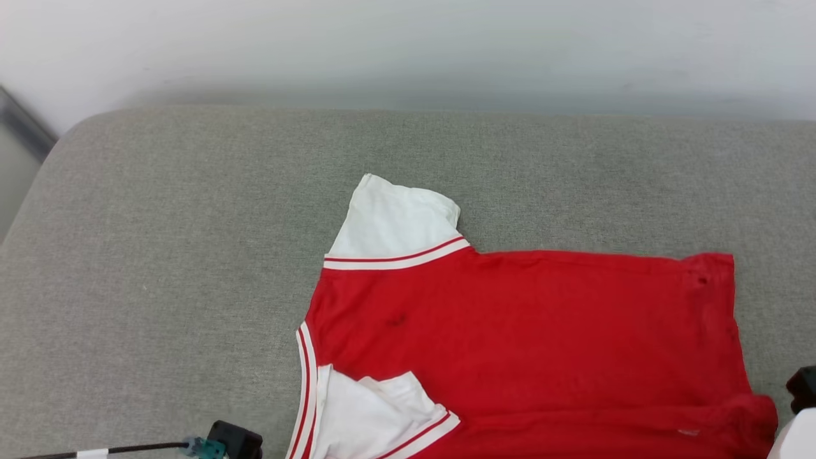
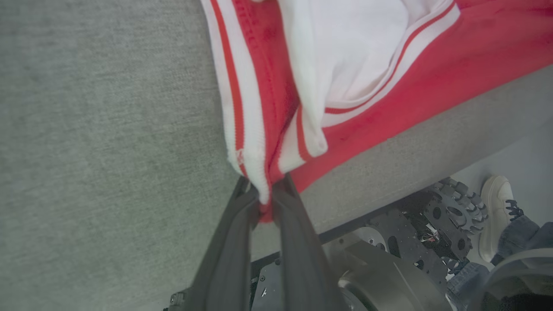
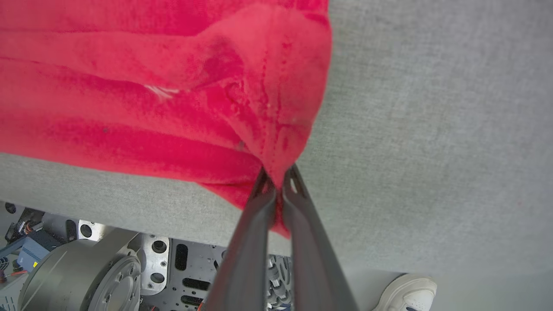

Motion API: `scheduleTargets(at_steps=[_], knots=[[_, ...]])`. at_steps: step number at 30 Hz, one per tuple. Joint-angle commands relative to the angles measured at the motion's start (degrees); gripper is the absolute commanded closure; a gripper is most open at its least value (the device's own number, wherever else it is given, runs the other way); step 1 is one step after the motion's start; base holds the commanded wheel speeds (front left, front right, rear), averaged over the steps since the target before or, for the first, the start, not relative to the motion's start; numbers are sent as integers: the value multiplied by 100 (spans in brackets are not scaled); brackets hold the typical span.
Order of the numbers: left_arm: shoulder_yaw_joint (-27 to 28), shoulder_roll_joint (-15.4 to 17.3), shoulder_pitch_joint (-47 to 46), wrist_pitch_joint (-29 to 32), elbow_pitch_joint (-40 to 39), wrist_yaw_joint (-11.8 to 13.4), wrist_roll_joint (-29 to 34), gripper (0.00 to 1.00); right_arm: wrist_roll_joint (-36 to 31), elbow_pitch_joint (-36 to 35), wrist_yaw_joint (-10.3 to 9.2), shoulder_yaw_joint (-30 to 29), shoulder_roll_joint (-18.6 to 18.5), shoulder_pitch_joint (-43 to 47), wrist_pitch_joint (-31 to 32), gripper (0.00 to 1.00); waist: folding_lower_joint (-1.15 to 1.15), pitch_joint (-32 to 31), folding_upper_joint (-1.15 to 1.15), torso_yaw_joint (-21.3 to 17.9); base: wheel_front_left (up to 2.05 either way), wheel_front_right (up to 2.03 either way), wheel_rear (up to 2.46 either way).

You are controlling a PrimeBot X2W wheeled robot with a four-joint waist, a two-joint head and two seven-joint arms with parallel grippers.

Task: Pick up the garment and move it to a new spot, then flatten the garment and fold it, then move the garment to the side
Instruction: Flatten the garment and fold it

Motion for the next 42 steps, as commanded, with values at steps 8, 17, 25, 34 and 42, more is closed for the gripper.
scheduleTargets(at_steps=[8,17,25,34,42], knots=[[-101,-58,31,-193,282,-148,166,0,-156,88,-7,-11,236,163,-349,0,0,-194,0,46,0,0,0],[556,-235,-333,-1601,59,-74,513,0,-148,-133,-7,-62,212,-302,-1450,0,0,-512,0,71,0,0,0],[1098,-714,-478,-3109,129,144,1138,0,-406,-703,-7,4,549,-628,-3147,0,0,-546,0,-24,0,0,0],[1971,-1699,-281,-3217,-16,224,2470,0,-678,-874,-6,-142,1329,-627,-4839,0,0,-388,0,-121,0,0,0],[2441,-2019,-188,-3218,206,-389,2805,0,-832,-751,-6,-20,1598,-571,-5446,0,0,-221,0,-254,0,0,0]])
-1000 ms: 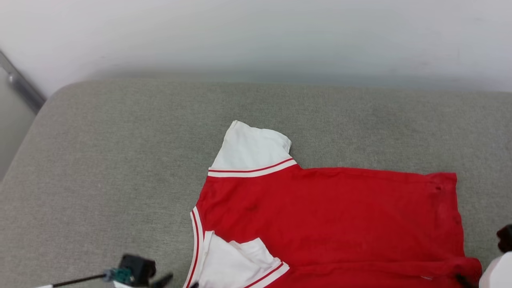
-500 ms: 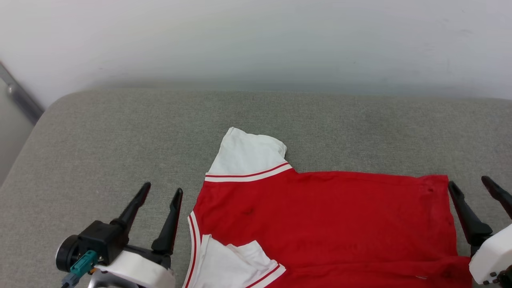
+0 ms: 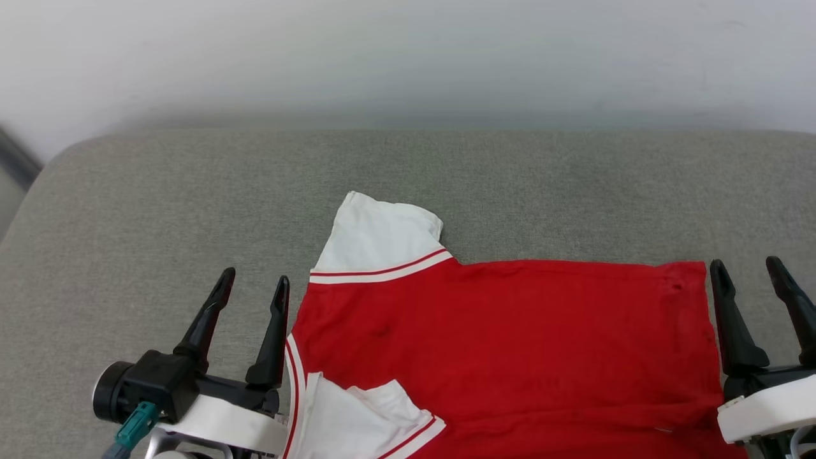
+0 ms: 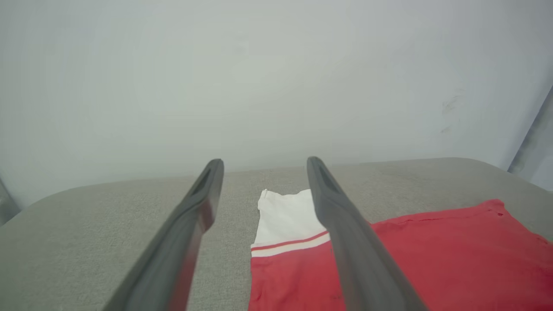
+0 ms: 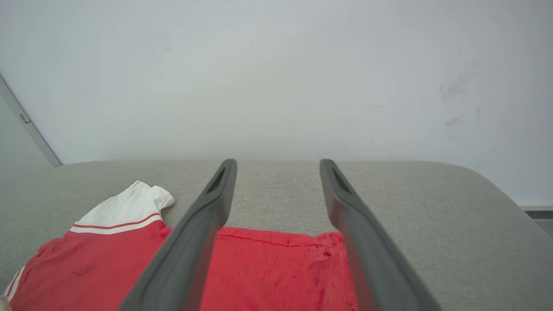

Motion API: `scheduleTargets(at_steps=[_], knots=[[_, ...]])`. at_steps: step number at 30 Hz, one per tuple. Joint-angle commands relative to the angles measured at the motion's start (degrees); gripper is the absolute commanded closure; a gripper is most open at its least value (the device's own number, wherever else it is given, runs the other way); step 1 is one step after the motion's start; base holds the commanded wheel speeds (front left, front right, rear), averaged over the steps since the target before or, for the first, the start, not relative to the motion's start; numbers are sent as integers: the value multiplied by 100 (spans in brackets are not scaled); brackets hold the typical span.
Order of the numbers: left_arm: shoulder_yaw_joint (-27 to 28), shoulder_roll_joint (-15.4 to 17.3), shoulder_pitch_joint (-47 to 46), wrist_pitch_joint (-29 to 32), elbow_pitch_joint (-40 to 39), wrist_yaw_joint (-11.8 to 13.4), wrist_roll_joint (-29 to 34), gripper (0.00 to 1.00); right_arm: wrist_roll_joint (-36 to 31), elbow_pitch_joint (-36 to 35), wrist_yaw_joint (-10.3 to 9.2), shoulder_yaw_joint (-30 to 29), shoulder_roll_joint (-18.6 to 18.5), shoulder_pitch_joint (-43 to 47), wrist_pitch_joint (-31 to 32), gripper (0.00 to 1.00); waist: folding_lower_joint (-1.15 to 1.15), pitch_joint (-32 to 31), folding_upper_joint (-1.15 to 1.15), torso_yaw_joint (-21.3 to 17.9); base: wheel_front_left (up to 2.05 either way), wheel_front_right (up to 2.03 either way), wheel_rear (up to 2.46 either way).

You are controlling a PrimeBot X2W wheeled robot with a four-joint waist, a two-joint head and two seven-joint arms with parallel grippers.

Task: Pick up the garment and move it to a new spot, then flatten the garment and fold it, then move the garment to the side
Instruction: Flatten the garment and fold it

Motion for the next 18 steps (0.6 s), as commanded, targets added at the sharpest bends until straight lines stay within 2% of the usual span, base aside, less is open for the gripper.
scheduleTargets(at_steps=[1,4,5,8,9,11,15,18], knots=[[36,11,-25,-11,75,-131,42,0,-22,32,-2,19,49,-3,-78,0,0,95,0,-63,0,0,0],[32,116,-247,-9,201,-345,47,0,13,36,-2,58,111,-137,-136,0,0,271,0,-174,0,0,0],[32,116,-247,-9,201,-345,47,0,13,36,-2,58,111,-137,-136,0,0,271,0,-174,0,0,0],[-28,230,-594,244,309,-551,-1,0,6,22,-2,69,153,-236,-178,0,0,511,0,-313,0,0,0],[-131,453,-1152,815,416,-835,-36,0,-107,-45,-2,116,193,-361,-161,0,0,809,0,-497,0,0,0],[-164,590,-1600,1259,460,-1030,-125,0,-106,-106,-2,190,244,-458,-147,0,0,999,0,-638,0,0,0],[-137,879,-2583,2232,546,-1250,-383,0,-129,-206,-2,311,340,-620,-153,0,0,1417,0,-920,0,0,0],[-185,1194,-3284,3248,796,-1345,-655,0,-153,-189,-2,419,392,-735,-215,0,0,1663,0,-1119,0,0,0]])
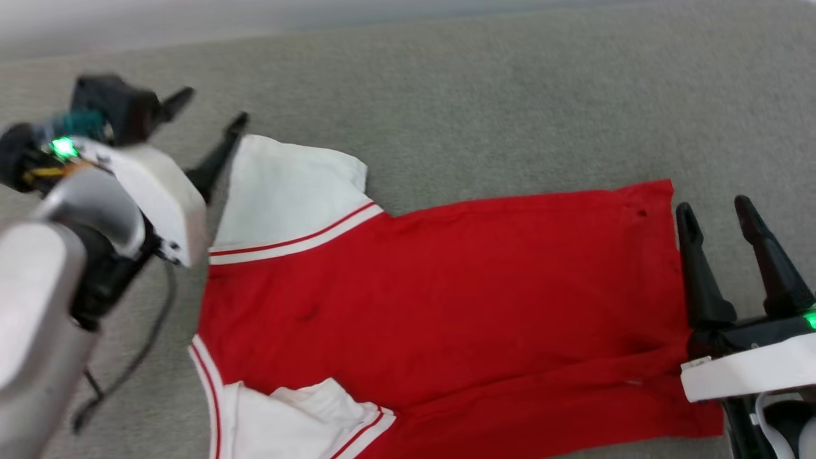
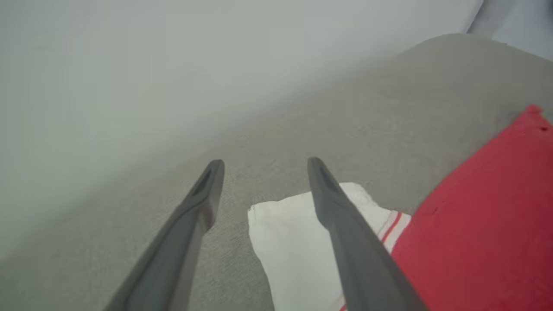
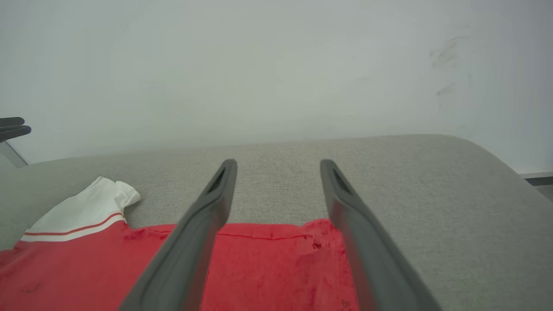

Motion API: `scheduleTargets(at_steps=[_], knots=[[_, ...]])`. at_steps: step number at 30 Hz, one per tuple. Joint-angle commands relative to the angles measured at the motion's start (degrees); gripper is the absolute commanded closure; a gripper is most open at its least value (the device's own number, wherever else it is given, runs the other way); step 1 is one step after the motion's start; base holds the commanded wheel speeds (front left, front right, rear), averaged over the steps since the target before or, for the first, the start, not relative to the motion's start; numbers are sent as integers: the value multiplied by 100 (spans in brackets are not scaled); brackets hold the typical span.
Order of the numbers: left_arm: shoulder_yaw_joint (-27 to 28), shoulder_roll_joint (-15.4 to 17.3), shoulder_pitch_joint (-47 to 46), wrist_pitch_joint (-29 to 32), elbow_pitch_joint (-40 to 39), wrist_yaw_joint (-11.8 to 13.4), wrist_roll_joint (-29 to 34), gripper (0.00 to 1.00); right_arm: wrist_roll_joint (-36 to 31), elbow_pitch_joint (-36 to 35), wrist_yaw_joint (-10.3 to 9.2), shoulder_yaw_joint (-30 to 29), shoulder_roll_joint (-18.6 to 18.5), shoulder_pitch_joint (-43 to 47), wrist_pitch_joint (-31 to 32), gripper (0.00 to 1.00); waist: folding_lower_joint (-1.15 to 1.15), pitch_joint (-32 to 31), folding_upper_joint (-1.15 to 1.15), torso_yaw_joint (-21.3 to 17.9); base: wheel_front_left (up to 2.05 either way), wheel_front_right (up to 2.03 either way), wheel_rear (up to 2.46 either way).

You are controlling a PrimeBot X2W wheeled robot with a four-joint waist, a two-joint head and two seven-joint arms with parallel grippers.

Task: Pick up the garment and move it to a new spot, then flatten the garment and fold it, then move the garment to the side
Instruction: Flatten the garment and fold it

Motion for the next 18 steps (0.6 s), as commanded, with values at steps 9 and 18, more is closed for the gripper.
scheduleTargets(at_steps=[9,18], knots=[[-125,784,-1246,2974,769,-27,-967,0,-1,274,-2,307,186,-333,-277,0,-1,850,0,-770,0,0,0],[-130,970,-1469,4268,812,398,-1368,0,72,574,-2,542,266,-463,-479,0,-1,1108,0,-1043,0,0,0]])
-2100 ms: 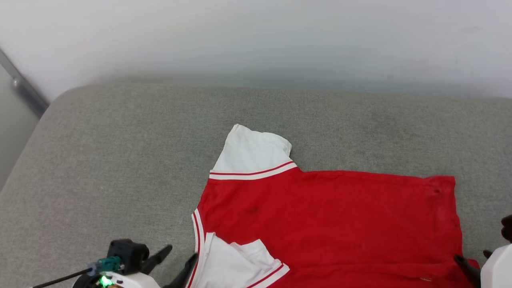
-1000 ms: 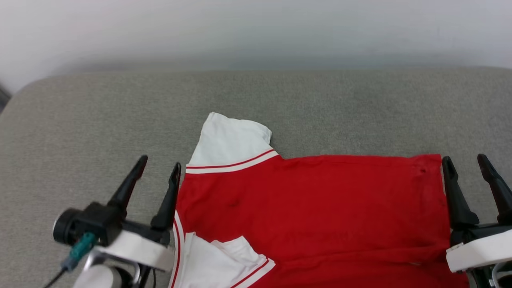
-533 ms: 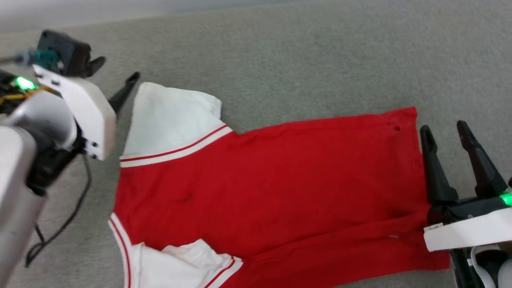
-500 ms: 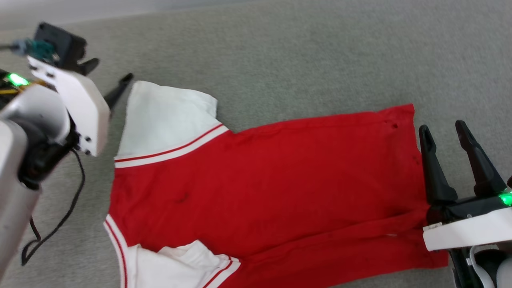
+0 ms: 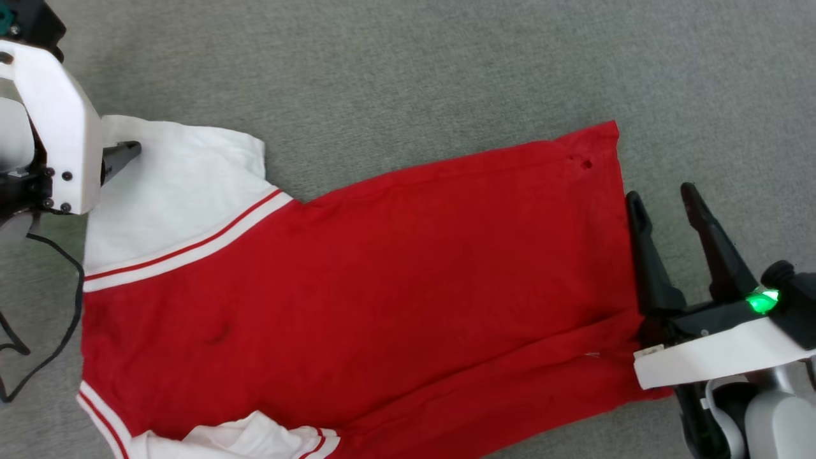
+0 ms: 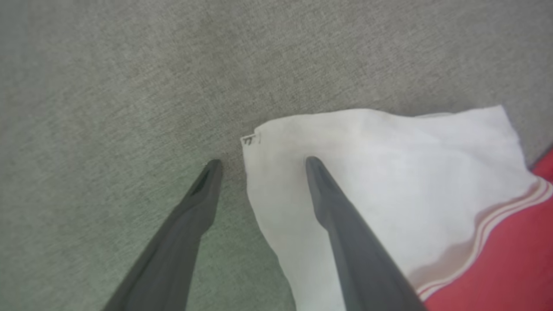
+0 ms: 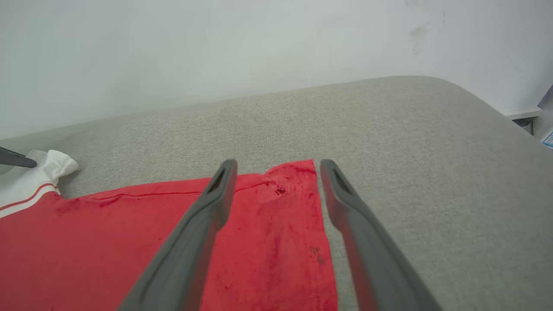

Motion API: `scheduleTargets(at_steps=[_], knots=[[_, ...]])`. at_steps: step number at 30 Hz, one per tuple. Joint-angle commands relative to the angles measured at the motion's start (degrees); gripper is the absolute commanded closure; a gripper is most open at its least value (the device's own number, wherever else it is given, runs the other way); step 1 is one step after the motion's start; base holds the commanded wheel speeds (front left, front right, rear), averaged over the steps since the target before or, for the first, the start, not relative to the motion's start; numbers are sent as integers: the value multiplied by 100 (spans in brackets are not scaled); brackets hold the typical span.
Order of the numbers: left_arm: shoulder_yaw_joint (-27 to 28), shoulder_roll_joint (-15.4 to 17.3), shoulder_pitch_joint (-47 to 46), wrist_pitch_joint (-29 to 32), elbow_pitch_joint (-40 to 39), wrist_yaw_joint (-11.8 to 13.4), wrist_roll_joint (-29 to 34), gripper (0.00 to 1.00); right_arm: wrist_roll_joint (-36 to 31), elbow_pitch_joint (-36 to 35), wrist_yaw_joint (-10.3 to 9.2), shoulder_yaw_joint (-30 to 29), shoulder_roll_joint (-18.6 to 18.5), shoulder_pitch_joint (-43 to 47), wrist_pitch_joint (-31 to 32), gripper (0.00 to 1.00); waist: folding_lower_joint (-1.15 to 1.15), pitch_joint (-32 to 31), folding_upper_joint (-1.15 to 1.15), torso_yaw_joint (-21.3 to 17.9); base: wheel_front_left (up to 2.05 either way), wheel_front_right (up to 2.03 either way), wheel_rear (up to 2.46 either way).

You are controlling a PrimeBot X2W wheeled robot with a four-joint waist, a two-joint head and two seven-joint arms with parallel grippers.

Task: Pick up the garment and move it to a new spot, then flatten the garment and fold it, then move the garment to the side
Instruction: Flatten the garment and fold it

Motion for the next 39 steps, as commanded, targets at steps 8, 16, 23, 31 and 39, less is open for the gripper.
scheduleTargets(at_steps=[8,16,23,31,39], knots=[[-185,11,135,145,11,115,98,75,29,134,-2,111,31,-68,-95,0,-1,150,0,-106,0,0,0],[-93,-165,36,-626,-105,-37,232,100,-39,215,-2,-2,-165,-103,99,0,-1,-103,0,143,0,0,0],[-259,-331,285,-1187,-511,-279,241,100,37,102,-3,-45,-870,20,1244,0,-1,-668,0,594,0,0,0],[-345,-299,893,-1623,-1589,-319,138,100,548,-104,-2,-123,-2074,-161,3570,0,-1,-994,0,1220,0,0,0],[-367,-264,1616,-1947,-2850,-119,154,100,948,-103,-3,-165,-2967,-849,5373,0,-1,-834,0,1730,0,0,0]])
